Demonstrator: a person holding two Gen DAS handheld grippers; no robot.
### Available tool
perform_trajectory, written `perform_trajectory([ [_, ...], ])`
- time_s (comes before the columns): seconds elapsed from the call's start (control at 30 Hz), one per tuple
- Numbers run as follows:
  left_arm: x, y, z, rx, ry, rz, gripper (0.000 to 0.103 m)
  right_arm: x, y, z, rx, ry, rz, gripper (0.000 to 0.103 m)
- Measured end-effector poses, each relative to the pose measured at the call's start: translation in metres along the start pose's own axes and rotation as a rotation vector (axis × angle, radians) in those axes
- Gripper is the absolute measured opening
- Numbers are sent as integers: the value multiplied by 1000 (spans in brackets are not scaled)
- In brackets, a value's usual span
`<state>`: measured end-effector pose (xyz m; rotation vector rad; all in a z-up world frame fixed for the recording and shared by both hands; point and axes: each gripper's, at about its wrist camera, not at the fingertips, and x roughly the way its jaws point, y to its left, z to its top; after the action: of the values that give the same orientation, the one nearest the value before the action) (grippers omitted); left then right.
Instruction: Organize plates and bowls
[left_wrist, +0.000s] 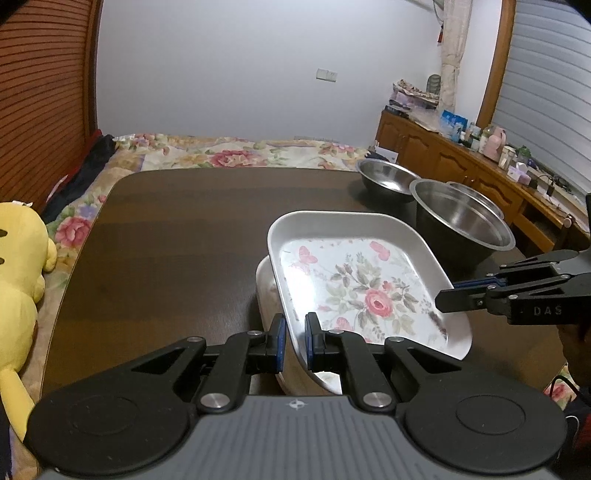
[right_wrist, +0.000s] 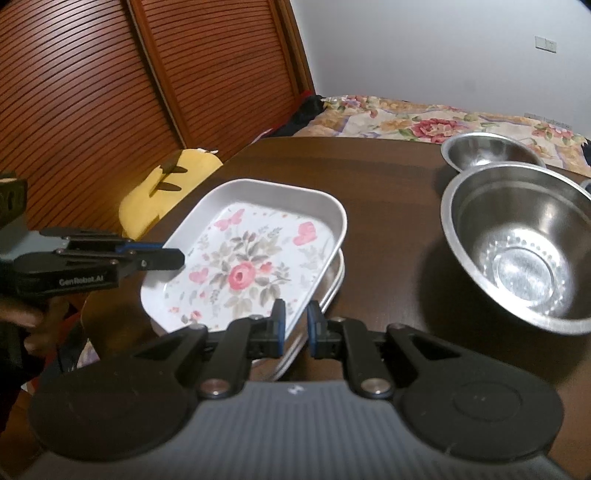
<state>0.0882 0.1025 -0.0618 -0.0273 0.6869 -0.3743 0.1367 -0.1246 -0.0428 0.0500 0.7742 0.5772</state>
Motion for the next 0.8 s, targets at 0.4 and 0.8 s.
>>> perform_trajectory([
  [0.4, 3, -4, -6, 20, -29, 47, 12, -1, 6, -12, -12, -64, -19, 14],
  [0.8, 7, -2, -10, -10, -30, 64, 12, 1, -5, -20, 63, -148, 7, 14],
])
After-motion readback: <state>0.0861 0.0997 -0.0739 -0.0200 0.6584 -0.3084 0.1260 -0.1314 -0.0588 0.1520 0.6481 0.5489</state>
